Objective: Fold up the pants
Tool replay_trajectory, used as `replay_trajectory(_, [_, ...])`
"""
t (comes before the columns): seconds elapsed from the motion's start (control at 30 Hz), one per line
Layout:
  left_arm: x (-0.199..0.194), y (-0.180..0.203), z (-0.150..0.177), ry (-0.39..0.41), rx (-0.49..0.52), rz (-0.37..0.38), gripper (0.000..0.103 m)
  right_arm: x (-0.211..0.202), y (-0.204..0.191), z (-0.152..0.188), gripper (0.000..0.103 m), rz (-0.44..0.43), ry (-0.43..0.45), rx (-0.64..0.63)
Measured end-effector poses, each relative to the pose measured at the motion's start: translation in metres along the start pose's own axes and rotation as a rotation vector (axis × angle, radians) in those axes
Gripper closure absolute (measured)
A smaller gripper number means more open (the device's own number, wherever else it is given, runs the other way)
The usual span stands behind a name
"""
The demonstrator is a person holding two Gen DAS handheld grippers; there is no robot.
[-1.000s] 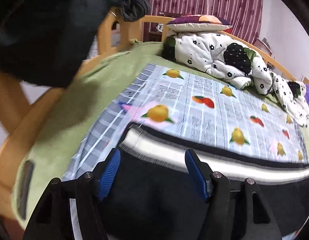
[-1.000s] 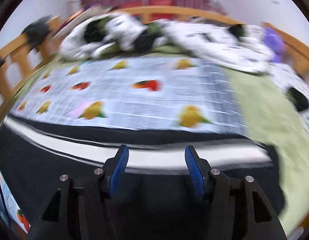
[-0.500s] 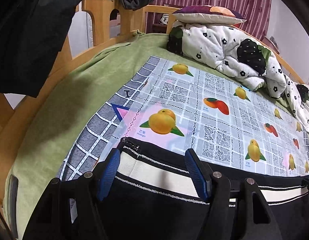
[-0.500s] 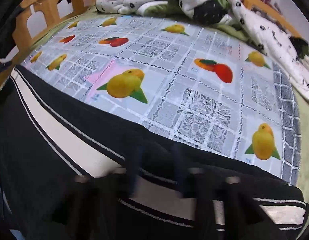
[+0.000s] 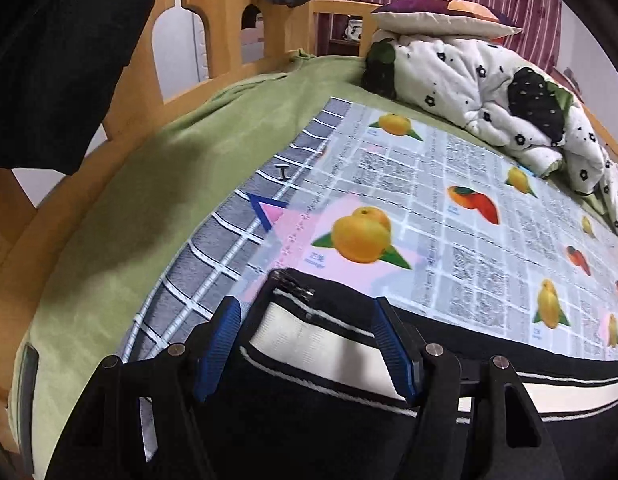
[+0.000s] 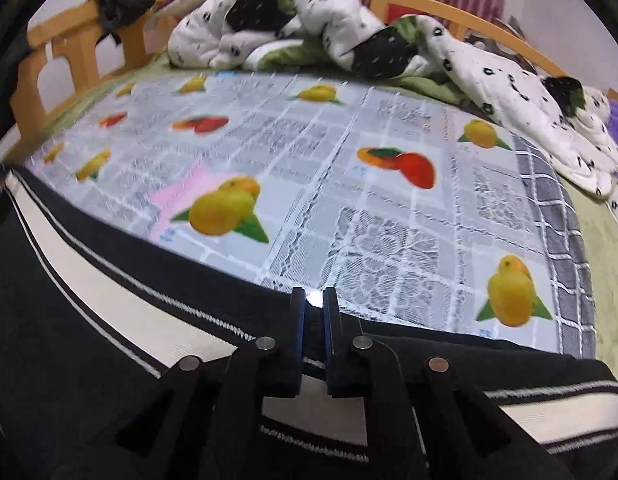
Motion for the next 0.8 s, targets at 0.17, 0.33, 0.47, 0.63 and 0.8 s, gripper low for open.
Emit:
replay_trajectory(0.17, [0.027,-0.011,0.014,-0.102,-0.024,-0.015,0.038,-0.042,0.045,-0.002,0.086,0.139,0.064,0.088])
replay_trajectory(0.33, [0.026,-0.022,0.02,-0.153,-0.113,0.018,0.038,-0.014,0.08,0.035,0.082,0.235,-0.071,0.221])
replay_trajectory(0.47, [-0.001,-0.027,0.014,-0.08,-0.12,0.037,0.038,-0.028,0.06,0.012,0.076,0.272,-0.07,0.161])
replay_trajectory(0.63, [-0.041,-0.028,0.025,-0.049,-0.096,0.197,0.043,-0.062,0.018,-0.01,0.046,0.236,0.007,0.271])
replay_trajectory(0.8, [-0.083,-0.046,0.063,-0.049,-0.101,0.257,0.043,-0.079,-0.048,-0.017,0.046,0.197,0.01,0.239])
Point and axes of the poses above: each gripper's, at about its wrist camera, not at the fingertips, and x roughly the way its jaws point, y to its right, z to its underside, the point moved 8 cm from there along x, roughly the way its jaws point, and after that the axes turned 8 degrees about y, right-handed, at the moved point
